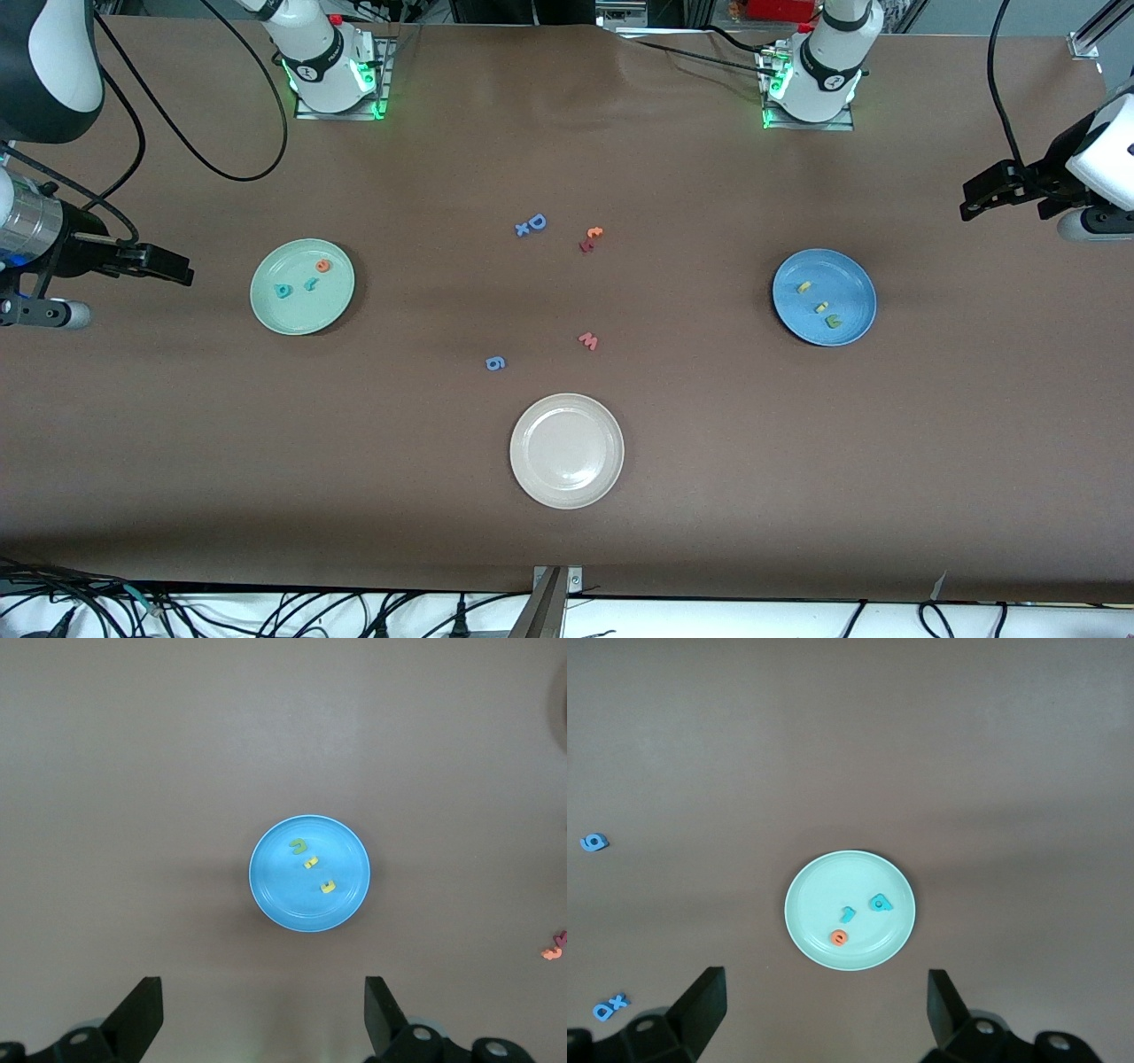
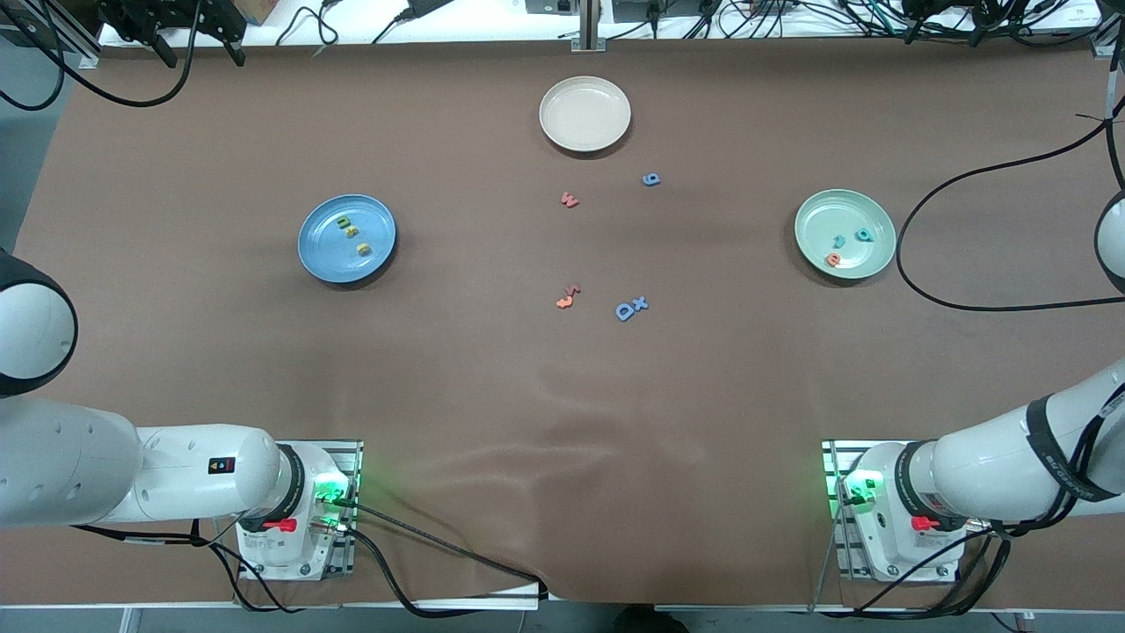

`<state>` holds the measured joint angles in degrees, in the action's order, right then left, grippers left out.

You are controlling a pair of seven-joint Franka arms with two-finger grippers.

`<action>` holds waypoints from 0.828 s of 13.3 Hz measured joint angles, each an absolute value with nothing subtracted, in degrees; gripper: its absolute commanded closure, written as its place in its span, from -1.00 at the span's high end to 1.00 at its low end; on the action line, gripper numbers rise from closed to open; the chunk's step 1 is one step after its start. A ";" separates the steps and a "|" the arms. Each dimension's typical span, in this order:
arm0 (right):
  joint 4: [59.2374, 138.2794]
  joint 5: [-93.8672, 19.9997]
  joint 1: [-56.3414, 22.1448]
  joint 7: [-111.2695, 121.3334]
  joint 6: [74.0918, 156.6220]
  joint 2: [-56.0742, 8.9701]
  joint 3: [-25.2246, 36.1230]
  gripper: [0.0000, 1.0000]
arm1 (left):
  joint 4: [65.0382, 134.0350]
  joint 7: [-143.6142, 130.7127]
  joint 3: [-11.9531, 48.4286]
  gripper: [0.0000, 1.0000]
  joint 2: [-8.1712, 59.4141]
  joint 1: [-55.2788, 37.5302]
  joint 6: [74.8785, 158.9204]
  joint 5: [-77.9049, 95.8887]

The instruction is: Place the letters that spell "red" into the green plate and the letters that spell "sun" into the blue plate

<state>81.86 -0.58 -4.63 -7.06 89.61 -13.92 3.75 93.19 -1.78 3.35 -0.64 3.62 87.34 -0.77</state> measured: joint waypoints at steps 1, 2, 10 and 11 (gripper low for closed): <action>81.86 -0.58 -4.62 -7.07 89.61 -13.91 3.75 1.00 | 93.19 -1.77 3.30 1.00 -0.64 3.62 87.29 -0.76; 81.86 -0.58 -4.60 -7.07 89.56 -13.92 3.77 1.00 | 93.18 -1.77 3.24 1.00 -0.63 3.63 87.24 -0.76; 81.86 -0.58 -4.48 -7.07 89.52 -13.93 3.82 1.00 | 93.18 -1.77 3.12 1.00 -0.12 3.65 86.17 0.25; 81.87 -0.58 -4.47 -7.07 89.52 -13.93 3.83 1.00 | 93.18 -1.75 3.17 1.00 -0.01 3.63 85.98 0.26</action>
<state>81.87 -0.58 -4.47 -7.07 89.52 -13.93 3.83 93.18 -1.75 3.17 -0.01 3.63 85.98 0.26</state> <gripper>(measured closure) 0.000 0.000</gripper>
